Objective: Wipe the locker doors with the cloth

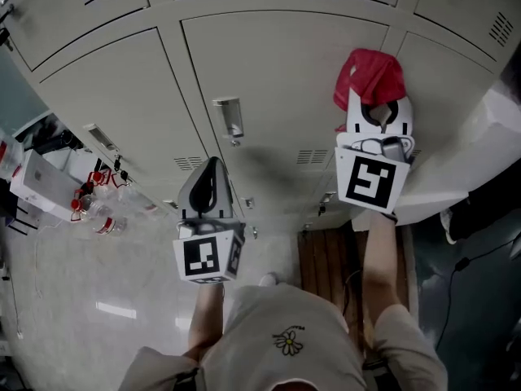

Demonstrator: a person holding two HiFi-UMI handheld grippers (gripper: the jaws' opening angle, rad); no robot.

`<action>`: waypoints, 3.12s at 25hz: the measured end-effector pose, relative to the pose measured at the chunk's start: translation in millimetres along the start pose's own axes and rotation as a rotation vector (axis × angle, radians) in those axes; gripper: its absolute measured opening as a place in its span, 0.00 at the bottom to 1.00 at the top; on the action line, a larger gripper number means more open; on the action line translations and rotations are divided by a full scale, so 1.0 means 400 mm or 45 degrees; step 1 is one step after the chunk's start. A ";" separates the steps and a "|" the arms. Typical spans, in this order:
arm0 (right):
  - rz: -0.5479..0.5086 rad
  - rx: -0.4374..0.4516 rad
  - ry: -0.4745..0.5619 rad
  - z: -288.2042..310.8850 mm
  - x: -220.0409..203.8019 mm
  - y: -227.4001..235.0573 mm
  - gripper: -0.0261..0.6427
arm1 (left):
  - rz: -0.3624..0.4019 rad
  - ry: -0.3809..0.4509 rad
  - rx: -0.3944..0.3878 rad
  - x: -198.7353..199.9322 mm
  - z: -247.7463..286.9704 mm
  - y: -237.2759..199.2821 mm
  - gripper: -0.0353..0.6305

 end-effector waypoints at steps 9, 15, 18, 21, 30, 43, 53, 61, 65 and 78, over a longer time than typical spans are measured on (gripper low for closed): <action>-0.010 -0.069 -0.053 -0.018 -0.035 0.056 0.08 | -0.012 0.038 -0.024 0.006 0.005 0.020 0.08; -0.036 -0.097 -0.075 -0.025 -0.049 0.079 0.08 | 0.001 0.040 -0.036 0.002 0.005 0.020 0.08; 0.009 -0.125 -0.095 -0.029 -0.059 0.082 0.08 | 0.008 0.043 -0.044 0.000 0.003 0.019 0.08; 0.036 -0.137 -0.113 -0.029 -0.061 0.081 0.08 | -0.002 0.040 -0.034 0.000 -0.001 0.012 0.08; 0.312 0.046 0.055 -0.085 0.061 -0.047 0.08 | 0.011 0.008 0.009 -0.015 -0.018 -0.014 0.08; 0.325 0.510 0.041 -0.048 0.065 -0.473 0.09 | 0.025 -0.041 0.119 -0.042 -0.063 -0.066 0.08; 0.234 0.487 0.061 -0.005 0.057 -0.516 0.08 | 0.033 -0.056 0.172 -0.053 -0.074 -0.103 0.08; 0.202 0.413 0.017 -0.012 0.019 -0.461 0.08 | 0.006 -0.056 0.147 -0.049 -0.056 -0.091 0.08; 0.166 0.371 -0.002 -0.019 0.000 -0.425 0.08 | 0.010 -0.050 0.126 -0.048 -0.049 -0.086 0.08; 0.060 0.213 -0.101 -0.064 -0.075 -0.300 0.08 | 0.008 -0.009 0.044 -0.037 -0.019 -0.054 0.08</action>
Point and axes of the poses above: the fingertips, and each gripper's own axes: z forward along the fingers, y to its right, x out of its top, the point moved 6 cm from there along -z, backward along the fingers, and after that the axes turned 12 degrees about z, right-handed, at the moved point
